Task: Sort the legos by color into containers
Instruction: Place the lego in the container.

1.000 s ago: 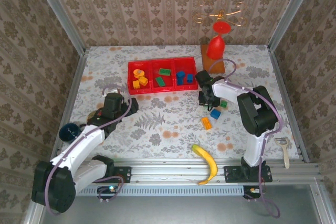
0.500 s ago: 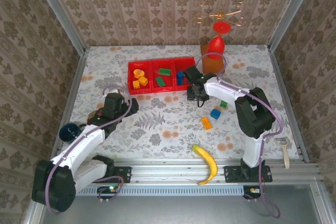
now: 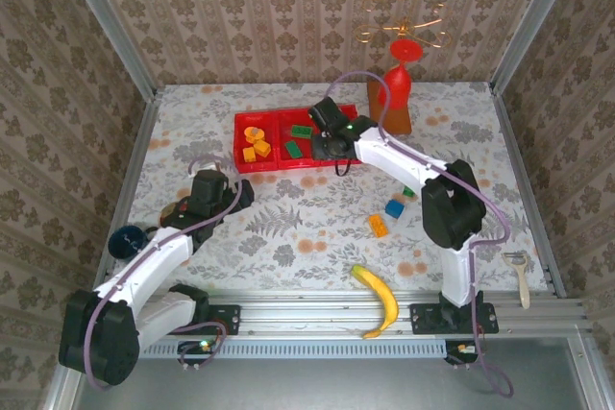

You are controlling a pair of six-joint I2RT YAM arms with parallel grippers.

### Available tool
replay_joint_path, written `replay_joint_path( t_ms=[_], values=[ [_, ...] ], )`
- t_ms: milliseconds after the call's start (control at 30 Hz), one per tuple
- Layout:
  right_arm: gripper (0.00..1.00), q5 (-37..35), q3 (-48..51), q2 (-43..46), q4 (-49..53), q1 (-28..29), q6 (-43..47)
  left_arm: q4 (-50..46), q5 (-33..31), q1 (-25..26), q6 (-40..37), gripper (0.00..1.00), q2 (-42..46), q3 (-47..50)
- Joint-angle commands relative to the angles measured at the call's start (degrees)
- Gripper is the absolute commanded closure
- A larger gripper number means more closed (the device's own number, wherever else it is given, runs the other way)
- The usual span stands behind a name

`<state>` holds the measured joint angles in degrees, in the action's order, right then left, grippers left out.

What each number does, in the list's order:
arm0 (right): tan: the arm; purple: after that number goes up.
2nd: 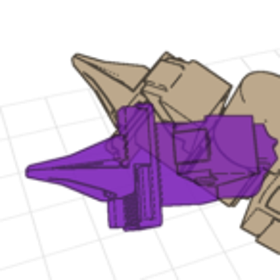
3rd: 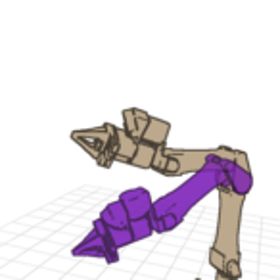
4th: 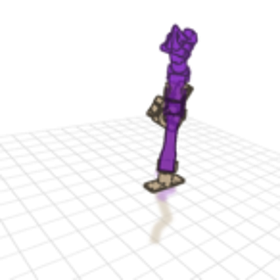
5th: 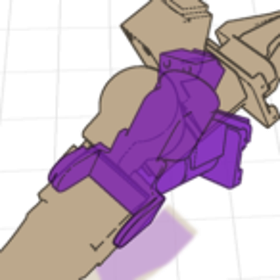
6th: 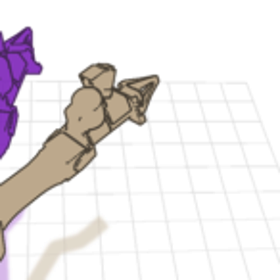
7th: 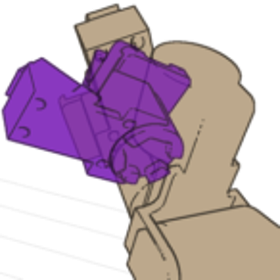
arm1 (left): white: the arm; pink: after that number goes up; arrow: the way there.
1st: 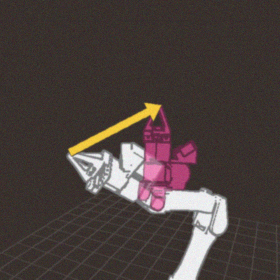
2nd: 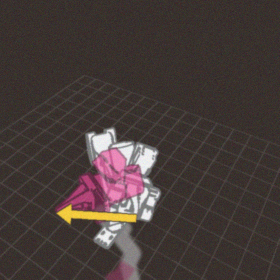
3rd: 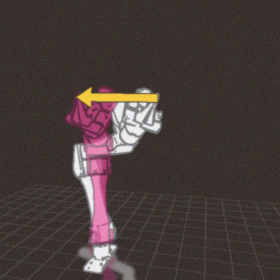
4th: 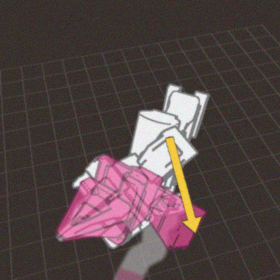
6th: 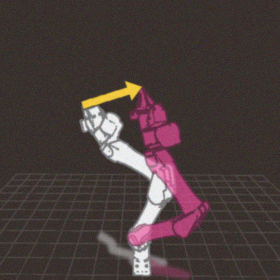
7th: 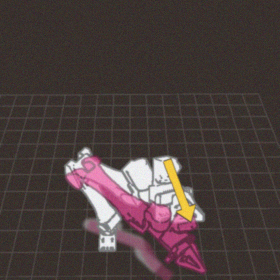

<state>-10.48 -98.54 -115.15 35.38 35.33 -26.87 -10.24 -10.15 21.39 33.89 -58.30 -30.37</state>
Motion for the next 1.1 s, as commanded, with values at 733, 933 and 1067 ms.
replay_joint_path(
  t_ms=[733,933,1067],
  values=[
    [0.47,-5.43,-31.39,-20.47,9.1,1.67,10.83,0.31,0.75,-0.8,0.74,0.0,0.29,0.4],
    [0.42,-6.3,-31.31,-19.64,9.45,1.67,11.3,0.23,0.92,-0.82,0.6,0.0,0.38,0.31],
    [0.41,-6.41,-30.92,-18.6,9.46,1.75,11.34,0.18,1.23,-0.82,0.48,0.0,0.5,0.4]
  ],
)
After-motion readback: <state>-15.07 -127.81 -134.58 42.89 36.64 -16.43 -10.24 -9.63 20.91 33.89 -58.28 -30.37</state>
